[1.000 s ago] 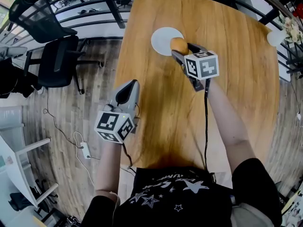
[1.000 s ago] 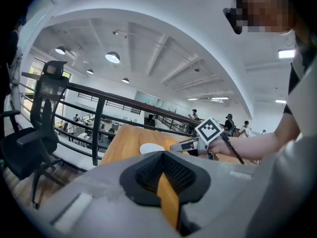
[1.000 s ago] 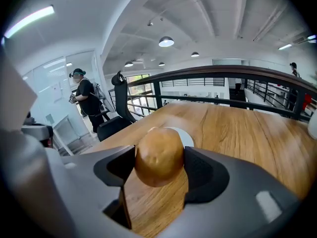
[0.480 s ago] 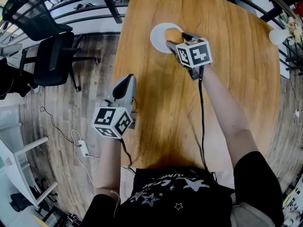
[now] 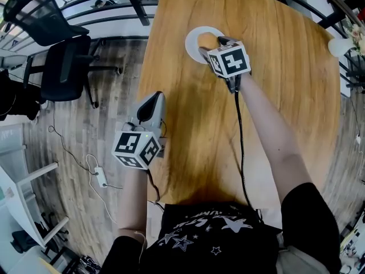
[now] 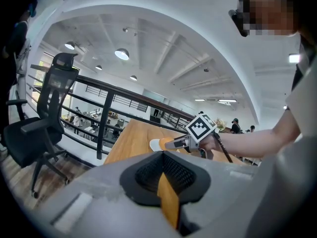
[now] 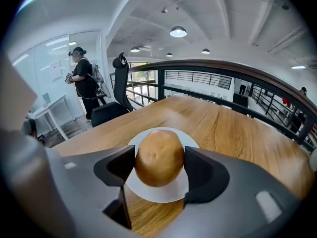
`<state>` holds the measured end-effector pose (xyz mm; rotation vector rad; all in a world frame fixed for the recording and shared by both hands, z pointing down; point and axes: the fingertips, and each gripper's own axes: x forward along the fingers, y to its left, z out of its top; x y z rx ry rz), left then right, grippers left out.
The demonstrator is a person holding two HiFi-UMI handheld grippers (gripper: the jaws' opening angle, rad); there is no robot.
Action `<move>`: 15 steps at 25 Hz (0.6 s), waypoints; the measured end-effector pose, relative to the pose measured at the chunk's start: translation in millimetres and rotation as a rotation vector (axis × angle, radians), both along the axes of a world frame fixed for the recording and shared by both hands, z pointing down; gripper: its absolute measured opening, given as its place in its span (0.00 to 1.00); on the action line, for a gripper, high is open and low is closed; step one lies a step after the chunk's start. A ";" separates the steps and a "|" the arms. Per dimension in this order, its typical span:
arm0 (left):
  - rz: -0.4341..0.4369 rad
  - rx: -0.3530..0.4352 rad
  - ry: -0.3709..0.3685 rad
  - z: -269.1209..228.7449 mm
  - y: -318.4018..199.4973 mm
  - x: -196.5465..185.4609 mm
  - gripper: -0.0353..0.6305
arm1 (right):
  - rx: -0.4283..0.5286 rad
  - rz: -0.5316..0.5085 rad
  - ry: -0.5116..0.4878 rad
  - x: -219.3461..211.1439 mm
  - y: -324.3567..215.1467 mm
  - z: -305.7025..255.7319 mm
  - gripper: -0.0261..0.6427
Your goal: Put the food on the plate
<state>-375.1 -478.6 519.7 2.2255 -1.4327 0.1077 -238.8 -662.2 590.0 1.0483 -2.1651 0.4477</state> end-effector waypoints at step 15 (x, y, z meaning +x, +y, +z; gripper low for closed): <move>-0.009 0.012 0.019 -10.2 18.6 3.4 0.06 | -0.006 -0.035 0.086 -1.5 7.0 -0.9 0.60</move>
